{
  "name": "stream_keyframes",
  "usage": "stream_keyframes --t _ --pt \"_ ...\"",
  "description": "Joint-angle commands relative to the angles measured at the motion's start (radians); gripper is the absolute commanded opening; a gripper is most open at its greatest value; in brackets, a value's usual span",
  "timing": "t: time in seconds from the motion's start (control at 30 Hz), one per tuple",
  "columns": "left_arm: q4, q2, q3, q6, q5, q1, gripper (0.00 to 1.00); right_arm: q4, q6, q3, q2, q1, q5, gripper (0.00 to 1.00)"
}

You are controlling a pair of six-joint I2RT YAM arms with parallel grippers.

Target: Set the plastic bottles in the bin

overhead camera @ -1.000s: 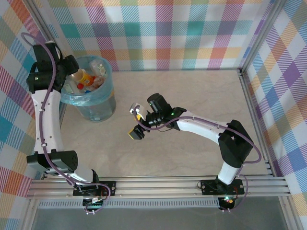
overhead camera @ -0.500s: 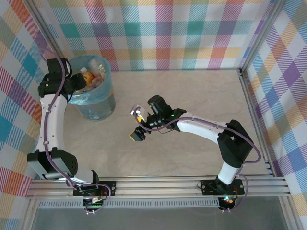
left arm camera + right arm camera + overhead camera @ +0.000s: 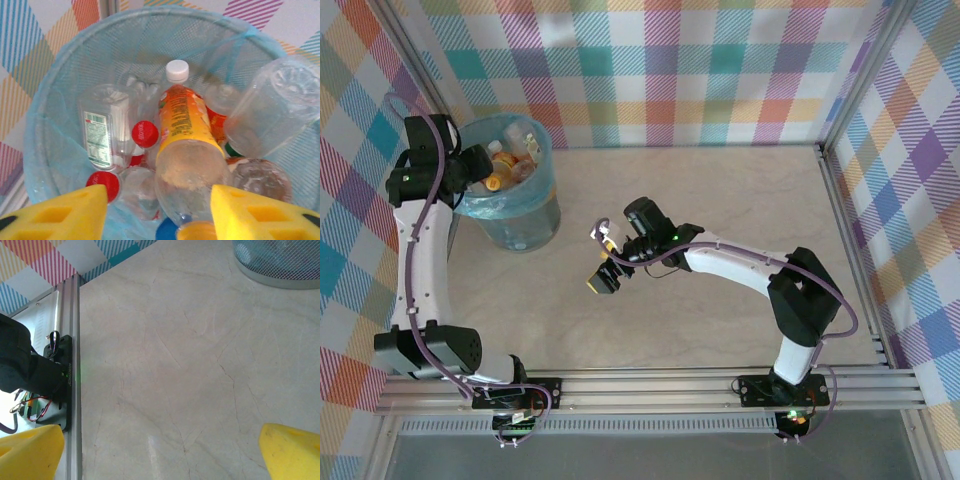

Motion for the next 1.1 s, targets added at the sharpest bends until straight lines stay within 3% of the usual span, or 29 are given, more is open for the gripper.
stream_keyframes --t 0.0,0.17,0.4,0.57,0.67,0.8,0.93,1.07 --pt "0.013 -0.011 -0.027 -0.014 0.078 0.013 0.48 -0.017 0.018 0.028 0.009 0.008 -0.028 1.00" --pt "0.013 0.013 -0.109 -0.014 0.129 0.012 0.28 -0.018 0.021 0.033 0.010 0.009 -0.032 1.00" --pt "-0.001 0.041 -0.087 -0.004 0.152 0.013 0.26 -0.028 0.027 0.038 0.010 0.012 -0.032 1.00" --pt "-0.024 0.033 0.039 -0.001 0.108 0.012 0.36 -0.037 0.039 0.053 -0.006 0.014 -0.018 1.00" --pt "0.010 -0.051 0.037 -0.021 0.022 0.013 0.55 -0.029 0.054 0.047 -0.043 0.013 0.012 1.00" --pt "0.154 -0.252 -0.143 -0.062 -0.058 0.012 0.68 0.006 0.065 0.018 -0.114 0.011 0.091 1.00" --pt "0.371 -0.509 -0.462 -0.098 -0.007 -0.011 0.71 0.049 0.058 -0.039 -0.210 -0.005 0.229 1.00" --pt "0.595 -0.740 -0.814 -0.085 -0.037 -0.178 0.70 0.111 0.022 -0.148 -0.341 -0.060 0.409 1.00"
